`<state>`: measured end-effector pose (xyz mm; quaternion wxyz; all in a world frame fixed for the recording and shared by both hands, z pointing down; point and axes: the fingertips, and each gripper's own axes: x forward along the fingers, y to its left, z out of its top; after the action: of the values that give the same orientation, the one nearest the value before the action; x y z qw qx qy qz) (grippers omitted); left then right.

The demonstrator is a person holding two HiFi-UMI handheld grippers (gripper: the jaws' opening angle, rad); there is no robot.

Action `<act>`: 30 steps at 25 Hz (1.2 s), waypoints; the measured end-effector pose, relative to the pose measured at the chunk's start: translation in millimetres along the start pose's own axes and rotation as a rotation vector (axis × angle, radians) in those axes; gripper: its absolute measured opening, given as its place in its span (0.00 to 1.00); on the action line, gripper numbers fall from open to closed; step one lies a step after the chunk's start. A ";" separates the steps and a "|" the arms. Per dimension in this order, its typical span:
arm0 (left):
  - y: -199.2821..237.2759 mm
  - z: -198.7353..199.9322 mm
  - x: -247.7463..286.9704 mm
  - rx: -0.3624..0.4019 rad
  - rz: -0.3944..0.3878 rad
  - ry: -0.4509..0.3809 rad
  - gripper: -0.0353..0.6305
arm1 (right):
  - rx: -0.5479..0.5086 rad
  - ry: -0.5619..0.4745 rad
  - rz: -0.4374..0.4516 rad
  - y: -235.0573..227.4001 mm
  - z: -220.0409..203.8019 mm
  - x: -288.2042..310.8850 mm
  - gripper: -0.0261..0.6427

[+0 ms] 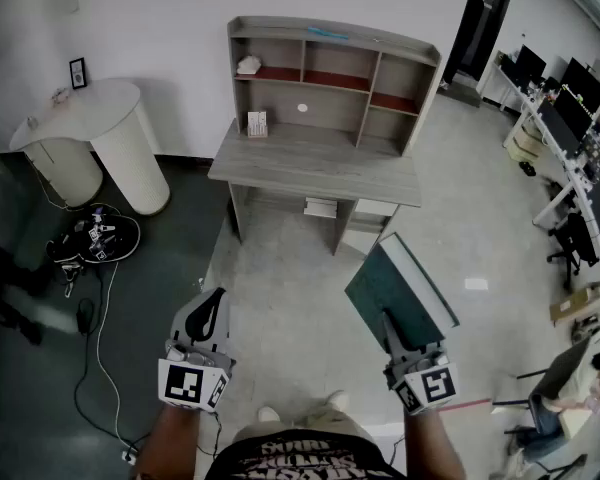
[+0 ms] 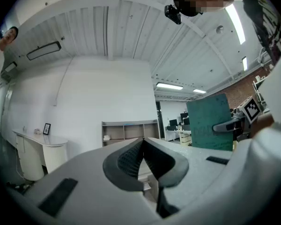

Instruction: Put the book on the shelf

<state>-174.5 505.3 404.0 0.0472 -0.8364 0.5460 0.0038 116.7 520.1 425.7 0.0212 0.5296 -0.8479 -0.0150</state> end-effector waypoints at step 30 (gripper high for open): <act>54.2 -61.0 -6.4 -0.031 -0.068 0.081 0.06 | 0.088 -0.051 -0.051 34.0 0.0 18.0 0.28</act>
<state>-229.4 484.4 461.1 0.0123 -0.8546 0.5186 -0.0234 78.4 518.8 427.6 -0.0242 0.5507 -0.8343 0.0082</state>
